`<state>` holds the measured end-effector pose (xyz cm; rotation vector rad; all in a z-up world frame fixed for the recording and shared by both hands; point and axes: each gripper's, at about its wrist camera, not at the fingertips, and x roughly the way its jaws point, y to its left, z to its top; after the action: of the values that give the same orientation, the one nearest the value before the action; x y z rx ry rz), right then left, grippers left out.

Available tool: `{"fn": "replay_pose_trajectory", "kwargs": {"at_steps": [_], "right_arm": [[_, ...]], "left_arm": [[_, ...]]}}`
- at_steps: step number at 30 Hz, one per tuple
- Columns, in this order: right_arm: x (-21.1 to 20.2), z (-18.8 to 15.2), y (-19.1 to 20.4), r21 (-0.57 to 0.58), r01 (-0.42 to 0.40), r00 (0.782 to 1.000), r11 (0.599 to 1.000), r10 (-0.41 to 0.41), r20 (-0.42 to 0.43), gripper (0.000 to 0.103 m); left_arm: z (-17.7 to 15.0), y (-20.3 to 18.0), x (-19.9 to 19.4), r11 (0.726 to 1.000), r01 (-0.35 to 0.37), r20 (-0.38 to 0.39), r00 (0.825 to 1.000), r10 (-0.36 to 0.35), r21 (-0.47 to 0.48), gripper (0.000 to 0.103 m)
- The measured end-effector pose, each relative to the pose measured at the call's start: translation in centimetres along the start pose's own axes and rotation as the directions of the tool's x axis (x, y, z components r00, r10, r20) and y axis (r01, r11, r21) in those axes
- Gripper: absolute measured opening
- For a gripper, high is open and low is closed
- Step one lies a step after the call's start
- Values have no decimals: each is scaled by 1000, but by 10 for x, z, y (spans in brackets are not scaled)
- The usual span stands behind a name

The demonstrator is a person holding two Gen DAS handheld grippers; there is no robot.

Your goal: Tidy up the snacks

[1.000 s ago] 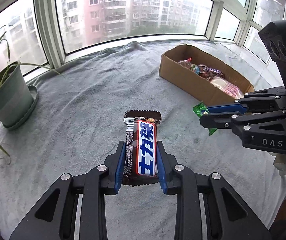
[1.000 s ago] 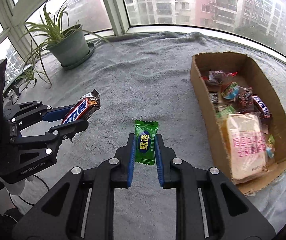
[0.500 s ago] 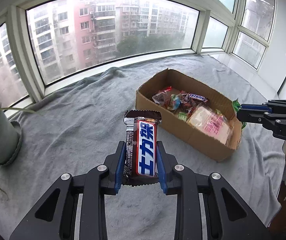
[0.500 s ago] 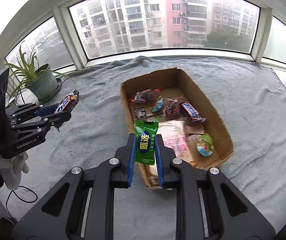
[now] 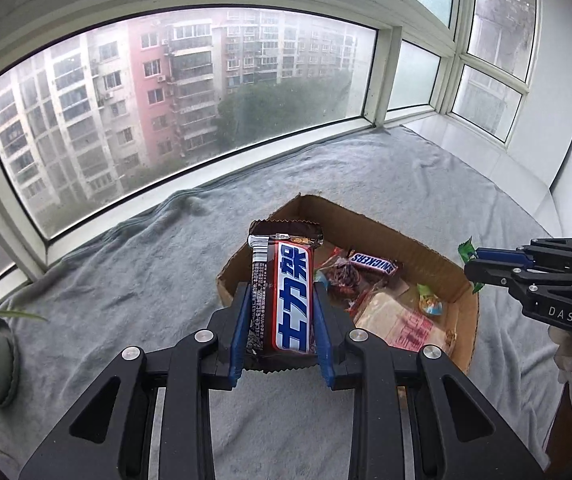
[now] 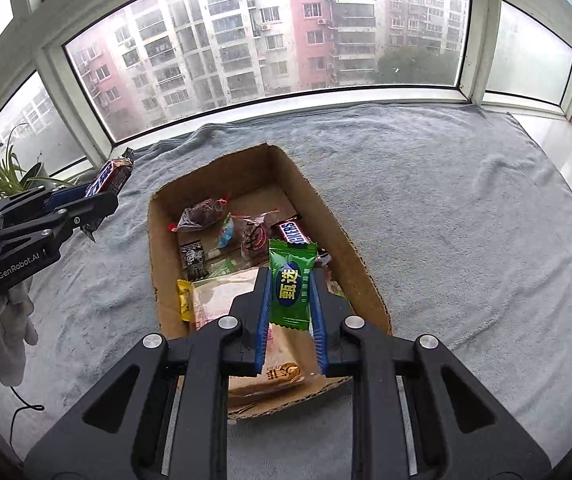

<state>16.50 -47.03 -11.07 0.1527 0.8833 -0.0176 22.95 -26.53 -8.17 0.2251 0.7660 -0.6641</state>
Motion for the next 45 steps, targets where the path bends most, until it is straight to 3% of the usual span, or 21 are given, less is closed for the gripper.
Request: {"fn": "replay_pose_trajectory", "kwargs": {"at_steps": [12,22,25,27,30,32,36,39,45], "right_arm": [[48,2,-4,9,1,998,1000,-1,-57,19],[63,0,-7,8,9,997,1000,-8,-83,21],[64,-1,-7,8,19,997,1000,-18,-78,30],[63,-2,-7,8,26,997,1000,-25,-71,47],[61,-2,-7,11,30,998,999,-29,-63,50],[61,-1,-7,9,32,997,999,-32,-64,52],[54,-2,-5,7,47,998,999,-46,-50,68],[49,-2,-3,7,50,998,999,-50,-41,76],[36,-5,1,6,75,997,997,-75,-21,82]], "left_arm": [[7,-19,52,998,51,-56,997,-53,-37,27],[6,-24,67,998,58,-93,994,-59,-16,27],[6,-26,68,999,53,-94,994,-53,-2,28],[6,-26,67,999,52,-93,994,-52,4,28],[8,-24,66,999,46,-87,995,-47,-7,37],[8,-24,65,999,45,-83,996,-45,-10,39],[8,-23,63,999,40,-80,996,-41,-13,41],[8,-22,58,999,39,-69,997,-40,-19,48],[9,-23,47,999,35,-52,998,-36,-18,56]]}}
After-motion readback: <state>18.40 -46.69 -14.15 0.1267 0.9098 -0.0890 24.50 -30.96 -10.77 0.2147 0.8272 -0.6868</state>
